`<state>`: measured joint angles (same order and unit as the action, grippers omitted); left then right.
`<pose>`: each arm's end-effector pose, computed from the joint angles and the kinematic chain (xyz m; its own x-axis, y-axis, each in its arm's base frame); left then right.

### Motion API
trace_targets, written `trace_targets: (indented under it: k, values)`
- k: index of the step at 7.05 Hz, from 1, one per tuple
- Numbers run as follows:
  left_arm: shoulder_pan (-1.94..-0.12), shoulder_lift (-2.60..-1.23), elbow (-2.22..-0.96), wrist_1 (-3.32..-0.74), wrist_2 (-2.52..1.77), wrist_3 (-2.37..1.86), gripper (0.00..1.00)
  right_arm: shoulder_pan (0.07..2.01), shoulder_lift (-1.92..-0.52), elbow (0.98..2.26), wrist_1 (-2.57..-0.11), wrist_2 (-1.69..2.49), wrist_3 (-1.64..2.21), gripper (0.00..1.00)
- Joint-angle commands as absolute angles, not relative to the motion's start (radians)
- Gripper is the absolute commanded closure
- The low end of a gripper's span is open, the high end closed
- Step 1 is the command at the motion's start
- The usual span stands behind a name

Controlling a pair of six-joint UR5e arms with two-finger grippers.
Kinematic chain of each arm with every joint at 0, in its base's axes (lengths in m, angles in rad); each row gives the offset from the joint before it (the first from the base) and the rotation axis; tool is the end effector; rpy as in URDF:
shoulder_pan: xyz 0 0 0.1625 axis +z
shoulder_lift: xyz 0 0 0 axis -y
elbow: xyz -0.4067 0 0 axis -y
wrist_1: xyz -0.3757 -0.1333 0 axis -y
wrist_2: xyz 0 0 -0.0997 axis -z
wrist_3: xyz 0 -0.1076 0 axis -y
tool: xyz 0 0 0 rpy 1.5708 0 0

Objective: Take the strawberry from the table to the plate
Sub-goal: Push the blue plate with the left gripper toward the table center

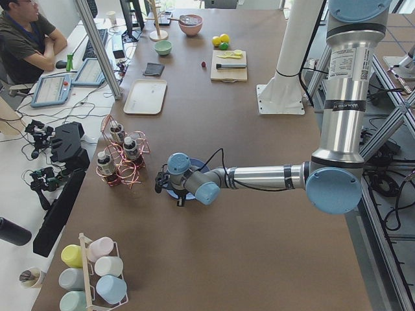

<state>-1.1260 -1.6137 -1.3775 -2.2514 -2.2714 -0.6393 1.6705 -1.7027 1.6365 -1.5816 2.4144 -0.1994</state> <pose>0.1645 -0.4938 0.6457 0.6627 0.0355 -0.7481 0.0301 0.9968 0.0740 0.0940 -0.4080 0.6695 0.6624 -0.0756 0.7453 0.0326 0.9969 0.0721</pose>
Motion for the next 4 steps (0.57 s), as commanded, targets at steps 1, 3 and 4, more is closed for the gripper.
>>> trace_targets:
  k: [1,3,4]
  values:
    - [-1.127,-1.621,-1.426,-2.24,-2.31,-0.664,1.0,1.671,-1.703,1.637,-1.582,2.413,-0.199,0.0]
    - [-1.137,-1.629,-1.512,-2.227,-2.378,-0.707,1.0,1.671,-1.7,1.637,-1.582,2.416,-0.198,0.0]
    - [-1.126,-1.687,-1.555,-2.212,-2.376,-0.833,1.0,1.671,-1.697,1.635,-1.582,2.418,-0.198,0.0]
